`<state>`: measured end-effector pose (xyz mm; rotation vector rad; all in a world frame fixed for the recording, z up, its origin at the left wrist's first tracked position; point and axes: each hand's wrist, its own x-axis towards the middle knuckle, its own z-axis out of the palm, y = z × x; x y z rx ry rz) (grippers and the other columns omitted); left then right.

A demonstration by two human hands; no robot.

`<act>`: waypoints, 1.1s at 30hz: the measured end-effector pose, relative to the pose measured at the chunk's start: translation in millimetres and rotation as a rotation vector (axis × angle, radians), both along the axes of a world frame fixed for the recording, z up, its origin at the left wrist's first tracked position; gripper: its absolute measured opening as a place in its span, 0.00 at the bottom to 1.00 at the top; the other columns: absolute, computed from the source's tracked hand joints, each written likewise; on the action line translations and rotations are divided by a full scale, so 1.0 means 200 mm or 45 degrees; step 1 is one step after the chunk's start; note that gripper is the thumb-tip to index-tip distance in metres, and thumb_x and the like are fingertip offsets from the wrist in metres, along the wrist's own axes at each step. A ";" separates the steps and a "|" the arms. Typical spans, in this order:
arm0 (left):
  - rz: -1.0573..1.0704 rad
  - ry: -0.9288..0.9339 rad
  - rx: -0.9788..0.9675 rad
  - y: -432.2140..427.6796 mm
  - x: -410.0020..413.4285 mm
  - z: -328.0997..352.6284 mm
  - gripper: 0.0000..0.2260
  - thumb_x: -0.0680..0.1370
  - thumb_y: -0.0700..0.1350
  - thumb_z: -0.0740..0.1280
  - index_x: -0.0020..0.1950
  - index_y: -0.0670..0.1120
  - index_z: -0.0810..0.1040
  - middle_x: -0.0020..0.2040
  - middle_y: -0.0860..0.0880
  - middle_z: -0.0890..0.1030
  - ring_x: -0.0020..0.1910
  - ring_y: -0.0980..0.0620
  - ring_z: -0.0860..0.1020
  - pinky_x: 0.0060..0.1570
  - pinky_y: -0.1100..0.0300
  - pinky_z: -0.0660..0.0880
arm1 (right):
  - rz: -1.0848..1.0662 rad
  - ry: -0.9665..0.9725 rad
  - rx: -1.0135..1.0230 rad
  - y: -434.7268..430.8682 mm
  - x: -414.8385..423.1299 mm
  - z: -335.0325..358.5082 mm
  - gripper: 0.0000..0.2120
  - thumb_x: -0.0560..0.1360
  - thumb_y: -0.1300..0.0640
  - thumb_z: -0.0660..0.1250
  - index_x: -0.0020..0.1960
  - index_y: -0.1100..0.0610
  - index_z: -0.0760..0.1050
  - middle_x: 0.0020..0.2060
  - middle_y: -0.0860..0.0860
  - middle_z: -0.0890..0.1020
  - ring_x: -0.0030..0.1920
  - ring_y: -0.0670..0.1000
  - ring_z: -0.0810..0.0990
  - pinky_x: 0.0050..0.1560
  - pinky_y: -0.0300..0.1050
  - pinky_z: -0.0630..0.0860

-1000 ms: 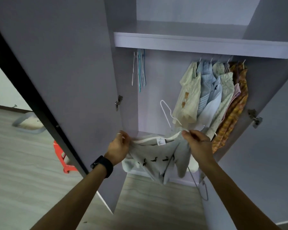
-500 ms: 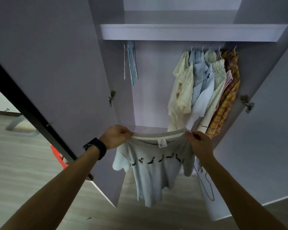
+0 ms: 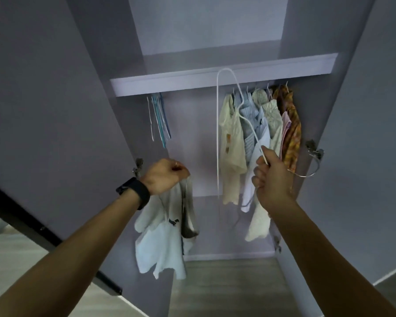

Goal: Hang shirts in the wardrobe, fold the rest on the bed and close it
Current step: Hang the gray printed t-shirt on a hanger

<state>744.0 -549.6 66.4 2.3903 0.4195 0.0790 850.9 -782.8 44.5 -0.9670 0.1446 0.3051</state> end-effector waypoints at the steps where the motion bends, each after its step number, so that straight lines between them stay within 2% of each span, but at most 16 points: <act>1: 0.012 -0.002 0.003 0.00 0.01 0.03 0.09 0.78 0.51 0.68 0.38 0.53 0.82 0.34 0.59 0.80 0.38 0.57 0.77 0.42 0.61 0.73 | 0.014 0.004 0.130 0.03 0.00 0.06 0.17 0.78 0.55 0.67 0.31 0.52 0.71 0.22 0.45 0.64 0.21 0.44 0.56 0.20 0.37 0.52; 4: 0.026 -0.032 -0.003 0.01 0.02 0.11 0.11 0.78 0.51 0.69 0.36 0.56 0.83 0.31 0.62 0.78 0.35 0.63 0.76 0.40 0.62 0.71 | 0.039 -0.023 0.347 0.11 -0.02 0.20 0.12 0.78 0.58 0.63 0.36 0.54 0.72 0.22 0.45 0.63 0.21 0.44 0.55 0.19 0.37 0.51; 6: 0.038 -0.057 -0.018 0.02 0.01 0.15 0.07 0.78 0.52 0.69 0.41 0.56 0.84 0.37 0.62 0.81 0.41 0.61 0.78 0.45 0.62 0.71 | 0.025 -0.060 0.386 0.16 -0.02 0.27 0.11 0.77 0.59 0.64 0.36 0.55 0.73 0.23 0.46 0.65 0.21 0.43 0.55 0.19 0.37 0.52; 8: 0.052 -0.091 -0.065 0.04 0.01 0.18 0.05 0.78 0.52 0.70 0.44 0.54 0.84 0.42 0.59 0.84 0.45 0.59 0.80 0.47 0.63 0.72 | -0.010 -0.108 0.374 0.21 -0.02 0.32 0.13 0.76 0.61 0.64 0.33 0.55 0.75 0.23 0.47 0.67 0.21 0.44 0.57 0.19 0.37 0.52; 11: 0.059 -0.185 -0.141 0.04 0.00 0.22 0.05 0.78 0.50 0.70 0.45 0.53 0.85 0.43 0.57 0.85 0.46 0.59 0.81 0.48 0.64 0.72 | -0.028 -0.169 0.314 0.27 -0.02 0.34 0.18 0.74 0.64 0.64 0.27 0.55 0.74 0.23 0.48 0.67 0.20 0.45 0.58 0.21 0.37 0.52; 14: 0.094 -0.271 -0.271 0.03 -0.02 0.27 0.06 0.78 0.48 0.71 0.44 0.51 0.86 0.42 0.55 0.86 0.44 0.59 0.82 0.48 0.64 0.73 | -0.031 -0.252 0.151 0.31 -0.03 0.26 0.19 0.71 0.65 0.64 0.23 0.55 0.70 0.22 0.50 0.65 0.21 0.46 0.57 0.23 0.38 0.52; 16: 0.133 -0.330 -0.352 0.04 -0.04 0.31 0.06 0.77 0.48 0.71 0.44 0.50 0.87 0.43 0.52 0.86 0.46 0.54 0.83 0.53 0.60 0.75 | 0.005 -0.325 0.024 0.32 -0.03 0.18 0.20 0.70 0.64 0.65 0.20 0.54 0.69 0.20 0.49 0.63 0.20 0.46 0.58 0.23 0.37 0.54; 18: 0.171 -0.380 -0.405 0.08 -0.07 0.36 0.06 0.78 0.48 0.71 0.44 0.48 0.87 0.45 0.48 0.87 0.49 0.48 0.84 0.55 0.56 0.78 | 0.067 -0.404 -0.136 0.32 -0.03 0.09 0.17 0.66 0.59 0.66 0.20 0.54 0.69 0.19 0.49 0.64 0.20 0.46 0.59 0.22 0.37 0.58; 20: 0.186 -0.408 -0.449 0.12 -0.10 0.39 0.07 0.78 0.46 0.70 0.46 0.46 0.86 0.46 0.45 0.86 0.48 0.45 0.84 0.51 0.55 0.80 | 0.126 -0.520 -0.356 0.30 -0.02 0.01 0.15 0.65 0.55 0.66 0.21 0.55 0.70 0.19 0.50 0.65 0.21 0.47 0.62 0.24 0.37 0.61; 22: 0.230 -0.442 -0.463 0.17 -0.13 0.40 0.07 0.78 0.45 0.70 0.44 0.47 0.86 0.44 0.47 0.86 0.45 0.49 0.84 0.49 0.57 0.79 | 0.159 -0.658 -0.572 0.27 0.01 -0.05 0.16 0.69 0.57 0.67 0.22 0.55 0.73 0.20 0.51 0.68 0.22 0.47 0.65 0.26 0.38 0.65; 24: 0.290 -0.460 -0.405 0.21 -0.15 0.40 0.07 0.79 0.44 0.69 0.44 0.48 0.86 0.45 0.48 0.86 0.45 0.51 0.83 0.52 0.56 0.78 | 0.153 -0.784 -0.738 0.22 0.05 -0.08 0.17 0.71 0.60 0.68 0.24 0.55 0.74 0.20 0.55 0.70 0.23 0.47 0.68 0.27 0.38 0.67; 26: 0.363 -0.477 -0.287 0.25 -0.16 0.38 0.06 0.79 0.43 0.69 0.45 0.48 0.85 0.45 0.52 0.86 0.47 0.53 0.83 0.54 0.58 0.78 | 0.184 -0.881 -0.843 0.18 0.09 -0.07 0.19 0.72 0.61 0.69 0.23 0.55 0.74 0.19 0.52 0.70 0.22 0.46 0.68 0.27 0.35 0.66; 29: 0.422 -0.442 0.152 0.26 -0.17 0.34 0.06 0.80 0.48 0.68 0.45 0.55 0.84 0.46 0.56 0.85 0.47 0.56 0.81 0.49 0.63 0.77 | 0.200 -0.983 -0.959 0.14 0.13 -0.02 0.19 0.72 0.62 0.69 0.22 0.56 0.74 0.17 0.48 0.71 0.21 0.44 0.68 0.26 0.34 0.65; 31: 0.414 -0.394 0.423 0.25 -0.18 0.30 0.06 0.80 0.52 0.67 0.48 0.57 0.83 0.46 0.55 0.85 0.46 0.53 0.82 0.49 0.57 0.79 | 0.214 -1.014 -1.019 0.12 0.16 0.03 0.18 0.71 0.61 0.69 0.22 0.55 0.75 0.18 0.49 0.72 0.21 0.44 0.68 0.25 0.35 0.65; 33: 0.433 -0.424 0.460 0.26 -0.18 0.28 0.07 0.80 0.55 0.66 0.50 0.57 0.84 0.46 0.53 0.85 0.47 0.50 0.82 0.48 0.54 0.80 | 0.215 -1.046 -1.049 0.10 0.17 0.08 0.18 0.70 0.61 0.69 0.22 0.54 0.76 0.17 0.47 0.72 0.21 0.43 0.68 0.24 0.34 0.65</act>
